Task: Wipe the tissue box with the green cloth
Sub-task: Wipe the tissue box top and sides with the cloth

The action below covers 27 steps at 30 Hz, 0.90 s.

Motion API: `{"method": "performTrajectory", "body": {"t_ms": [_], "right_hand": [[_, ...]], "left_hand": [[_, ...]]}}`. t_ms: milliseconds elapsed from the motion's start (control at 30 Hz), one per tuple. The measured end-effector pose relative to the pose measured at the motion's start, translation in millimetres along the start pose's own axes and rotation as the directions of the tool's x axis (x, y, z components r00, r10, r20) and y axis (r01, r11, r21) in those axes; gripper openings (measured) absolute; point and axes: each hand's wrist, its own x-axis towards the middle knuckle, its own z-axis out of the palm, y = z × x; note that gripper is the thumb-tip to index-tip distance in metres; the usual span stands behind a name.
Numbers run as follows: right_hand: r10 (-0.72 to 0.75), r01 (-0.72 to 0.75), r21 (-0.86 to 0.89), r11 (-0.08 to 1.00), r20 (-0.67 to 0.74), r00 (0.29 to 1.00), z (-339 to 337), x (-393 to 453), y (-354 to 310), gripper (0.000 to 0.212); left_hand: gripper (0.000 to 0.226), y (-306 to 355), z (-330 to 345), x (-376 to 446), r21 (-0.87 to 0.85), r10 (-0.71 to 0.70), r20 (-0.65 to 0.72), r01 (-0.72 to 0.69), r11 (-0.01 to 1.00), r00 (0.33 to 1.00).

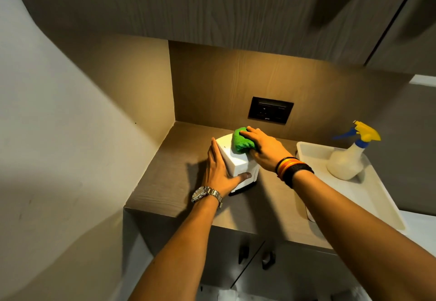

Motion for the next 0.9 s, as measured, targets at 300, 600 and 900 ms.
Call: {"method": "performTrajectory", "body": {"t_ms": [300, 600, 900], "right_hand": [[-0.269, 0.272, -0.02, 0.962, 0.079, 0.96, 1, -22, 9, 0.061], [-0.16, 0.16, -0.013, 0.987, 0.046, 0.986, -3, 23, -33, 0.052], [-0.251, 0.246, 0.07, 0.967, 0.057, 0.966, -12, -21, 7, 0.062]], "left_hand": [[0.153, 3, -3, -1, -0.02, 0.004, -0.006, -0.004, 1.0, 1.0], [0.147, -1, -1, 3, -0.019, 0.001, -0.011, -0.001, 1.0, 1.0], [0.155, 1, -5, 3, -0.038, 0.023, 0.022, -0.022, 0.999, 0.999]]}}
